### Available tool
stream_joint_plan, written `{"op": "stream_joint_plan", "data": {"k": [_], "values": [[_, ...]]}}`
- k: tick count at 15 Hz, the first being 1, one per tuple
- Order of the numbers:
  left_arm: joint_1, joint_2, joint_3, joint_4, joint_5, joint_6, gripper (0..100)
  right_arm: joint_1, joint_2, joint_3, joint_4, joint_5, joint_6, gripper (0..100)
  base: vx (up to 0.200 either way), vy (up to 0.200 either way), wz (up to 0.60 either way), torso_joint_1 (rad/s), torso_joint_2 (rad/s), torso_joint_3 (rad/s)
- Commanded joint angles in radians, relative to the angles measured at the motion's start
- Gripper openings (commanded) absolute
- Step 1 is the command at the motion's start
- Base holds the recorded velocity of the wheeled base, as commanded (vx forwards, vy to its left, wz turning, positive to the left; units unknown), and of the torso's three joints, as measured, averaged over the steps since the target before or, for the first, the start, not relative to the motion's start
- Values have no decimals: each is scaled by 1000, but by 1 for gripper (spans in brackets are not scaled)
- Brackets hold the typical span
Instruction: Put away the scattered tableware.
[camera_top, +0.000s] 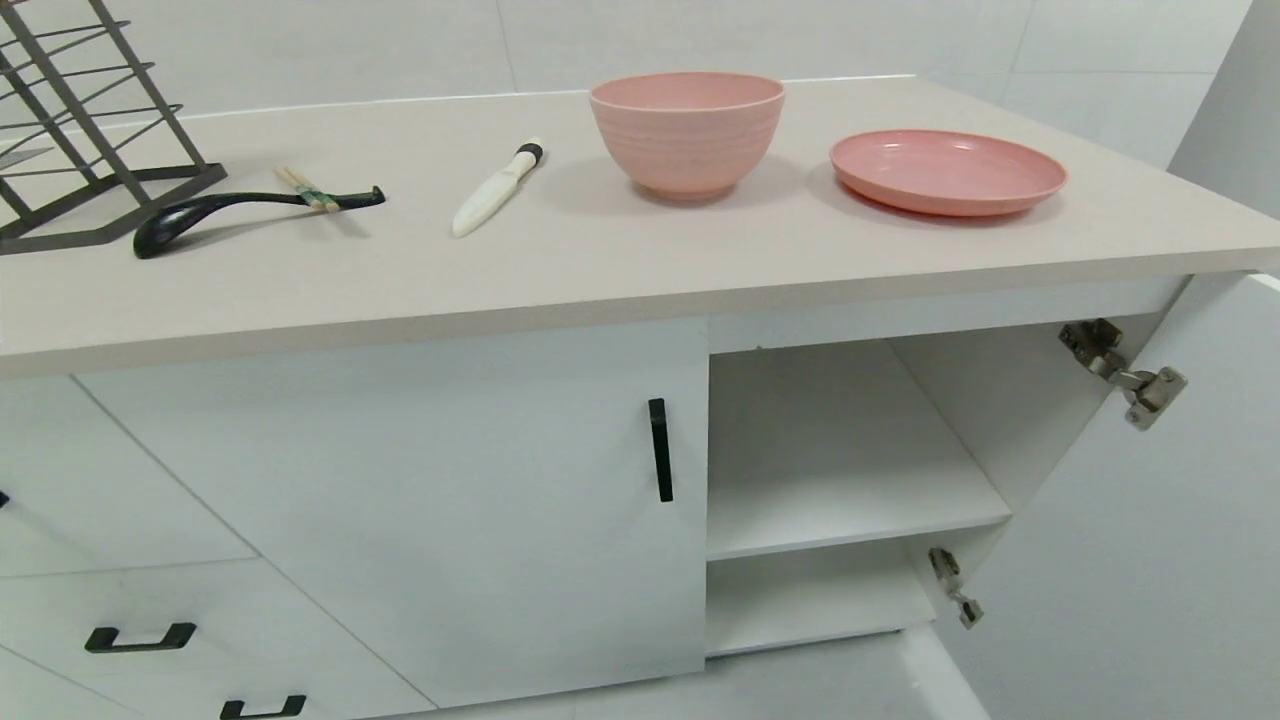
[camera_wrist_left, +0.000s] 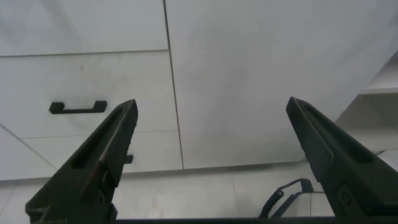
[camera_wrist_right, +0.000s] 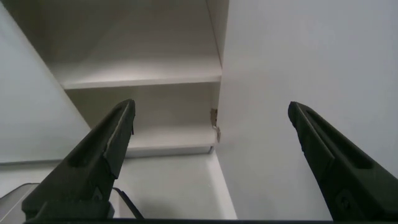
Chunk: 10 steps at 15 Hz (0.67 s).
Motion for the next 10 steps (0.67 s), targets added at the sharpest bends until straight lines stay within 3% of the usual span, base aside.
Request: {"op": "stream_joint_plan", "data": {"k": [1, 10], "values": [[1, 2, 0, -1, 1, -1, 100, 0, 0, 0, 0, 1, 1, 100, 0, 0, 0, 0, 0, 0], [-1, 2, 0, -1, 1, -1, 100, 0, 0, 0, 0, 1, 1, 100, 0, 0, 0, 0, 0, 0]]}}
